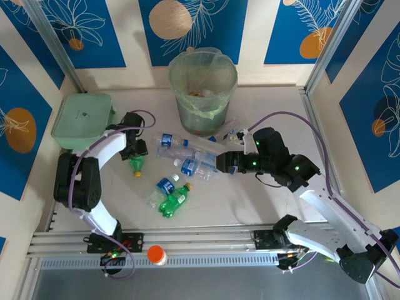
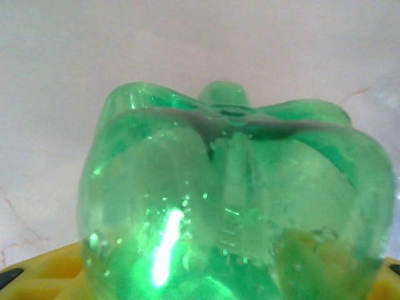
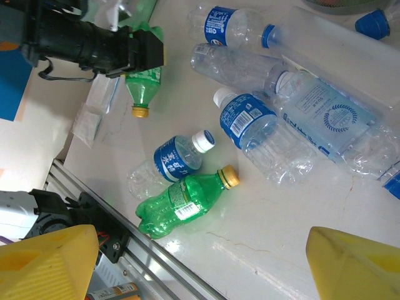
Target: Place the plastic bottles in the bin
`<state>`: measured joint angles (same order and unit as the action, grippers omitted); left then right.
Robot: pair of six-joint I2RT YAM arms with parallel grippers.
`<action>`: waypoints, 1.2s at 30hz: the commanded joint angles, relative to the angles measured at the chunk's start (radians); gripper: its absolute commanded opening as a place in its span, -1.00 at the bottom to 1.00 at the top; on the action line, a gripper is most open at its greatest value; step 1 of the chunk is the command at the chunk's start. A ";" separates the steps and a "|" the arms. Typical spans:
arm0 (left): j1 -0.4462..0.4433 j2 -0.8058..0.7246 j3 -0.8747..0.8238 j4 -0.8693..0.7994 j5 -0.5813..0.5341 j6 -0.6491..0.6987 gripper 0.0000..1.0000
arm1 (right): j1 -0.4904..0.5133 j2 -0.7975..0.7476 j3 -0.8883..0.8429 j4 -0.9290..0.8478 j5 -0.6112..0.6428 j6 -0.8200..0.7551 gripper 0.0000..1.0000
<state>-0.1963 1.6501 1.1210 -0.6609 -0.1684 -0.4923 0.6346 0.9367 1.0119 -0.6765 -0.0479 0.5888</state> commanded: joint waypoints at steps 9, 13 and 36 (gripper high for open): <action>0.003 -0.294 -0.034 -0.014 0.116 -0.093 -0.03 | -0.003 -0.020 0.024 -0.037 0.029 0.011 0.73; -0.002 -0.401 -0.069 0.029 0.232 -0.120 -0.04 | -0.003 -0.016 0.032 -0.041 0.037 0.011 0.74; -0.081 -0.602 -0.058 0.472 0.672 -0.209 -0.10 | -0.016 0.074 0.114 -0.092 0.071 -0.057 0.73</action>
<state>-0.2619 1.0172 0.9833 -0.2443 0.4648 -0.7319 0.6285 1.0080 1.0939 -0.7357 0.0010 0.5606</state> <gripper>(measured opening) 0.525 0.866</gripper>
